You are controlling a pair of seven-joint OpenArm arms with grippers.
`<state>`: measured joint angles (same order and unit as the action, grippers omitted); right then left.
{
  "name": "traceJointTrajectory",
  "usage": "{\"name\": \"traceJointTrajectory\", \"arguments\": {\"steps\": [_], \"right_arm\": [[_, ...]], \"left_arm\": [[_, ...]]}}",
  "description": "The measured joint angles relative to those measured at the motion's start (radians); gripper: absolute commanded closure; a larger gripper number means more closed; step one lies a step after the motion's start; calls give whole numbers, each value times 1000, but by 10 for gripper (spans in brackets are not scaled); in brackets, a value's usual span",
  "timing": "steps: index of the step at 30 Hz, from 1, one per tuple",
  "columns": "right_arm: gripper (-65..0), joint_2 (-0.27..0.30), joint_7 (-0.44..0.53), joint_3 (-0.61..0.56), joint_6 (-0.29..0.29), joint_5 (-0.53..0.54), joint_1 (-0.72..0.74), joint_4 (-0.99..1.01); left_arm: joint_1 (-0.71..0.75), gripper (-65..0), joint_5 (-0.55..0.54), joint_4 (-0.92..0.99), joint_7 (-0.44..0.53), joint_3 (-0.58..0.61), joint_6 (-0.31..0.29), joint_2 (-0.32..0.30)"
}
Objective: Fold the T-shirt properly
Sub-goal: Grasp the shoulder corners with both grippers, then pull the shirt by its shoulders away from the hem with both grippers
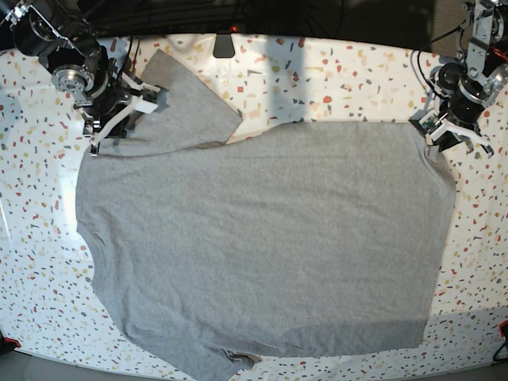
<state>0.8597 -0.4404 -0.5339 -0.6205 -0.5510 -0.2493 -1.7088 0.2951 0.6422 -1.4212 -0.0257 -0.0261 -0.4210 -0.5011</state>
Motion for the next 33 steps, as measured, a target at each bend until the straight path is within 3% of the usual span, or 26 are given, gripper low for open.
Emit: {"name": "traceJointTrajectory", "arguments": {"steps": [5,7,10,14,16,18,22,29,33], "right_arm": [[0,35,17,-7,-16,21,-3,1],[0,38,13,-8,-4,27,-3,2],[0,38,-35,-11,98,88,-9,0],[0,53,-170,-12,269,195,-12,-41],[0,97,-170,-13,295,285,-23,-83],[0,128,-191,-7,296,319,-35,-136],[0,137,-196,74,298,316,-103,-201],[0,114,-208,276,296,323,-339,-315],[0,111,-207,362,299,322,-455,-365]], "left_arm": [[0,0,0,0,0,0,0,0],[0,0,0,0,0,0,0,0],[-1,0,-40,0,-8,0,0,0],[-1,0,-216,3,-38,-6,0,-3],[2,0,-331,4,-38,-5,-10,-28],[23,0,-432,-9,-33,-5,-21,-59],[94,0,-491,-93,-57,-32,-27,-83],[301,0,-594,-270,-62,-167,-27,-74],[372,0,-608,-326,-57,-241,-30,-23]]}}
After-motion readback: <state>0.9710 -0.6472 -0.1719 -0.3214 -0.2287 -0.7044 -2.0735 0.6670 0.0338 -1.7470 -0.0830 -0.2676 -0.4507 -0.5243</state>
